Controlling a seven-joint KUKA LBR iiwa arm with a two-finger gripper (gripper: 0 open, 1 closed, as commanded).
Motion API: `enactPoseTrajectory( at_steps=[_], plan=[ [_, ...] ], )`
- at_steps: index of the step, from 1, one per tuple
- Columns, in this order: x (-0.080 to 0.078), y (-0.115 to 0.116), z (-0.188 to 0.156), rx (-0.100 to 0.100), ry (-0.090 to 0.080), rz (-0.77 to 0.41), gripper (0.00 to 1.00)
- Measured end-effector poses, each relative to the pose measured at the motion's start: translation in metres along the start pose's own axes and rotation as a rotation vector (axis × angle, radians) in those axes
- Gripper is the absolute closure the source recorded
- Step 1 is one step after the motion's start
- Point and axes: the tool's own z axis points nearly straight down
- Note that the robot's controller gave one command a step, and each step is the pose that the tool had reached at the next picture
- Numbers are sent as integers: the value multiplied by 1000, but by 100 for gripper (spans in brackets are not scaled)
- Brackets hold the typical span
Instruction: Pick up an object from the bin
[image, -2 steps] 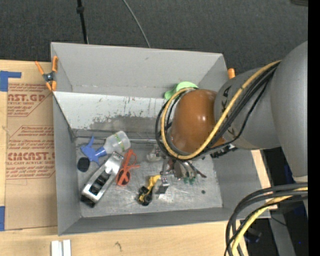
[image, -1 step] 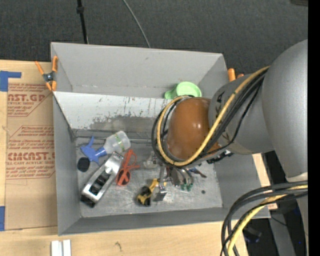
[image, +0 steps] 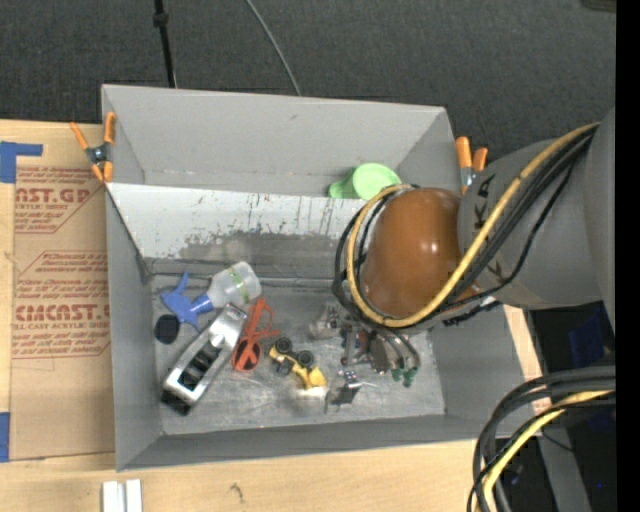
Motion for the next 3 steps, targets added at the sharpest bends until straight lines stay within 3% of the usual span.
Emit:
enactPoseTrajectory(
  at_steps=[1, 2, 3],
  plan=[
    [1, -4, -23, 1, -9, -17, 0],
    [-51, 5, 1, 2, -17, -180, 0],
    [-20, 50, 48, 1, -12, -557, 100]
  ],
)
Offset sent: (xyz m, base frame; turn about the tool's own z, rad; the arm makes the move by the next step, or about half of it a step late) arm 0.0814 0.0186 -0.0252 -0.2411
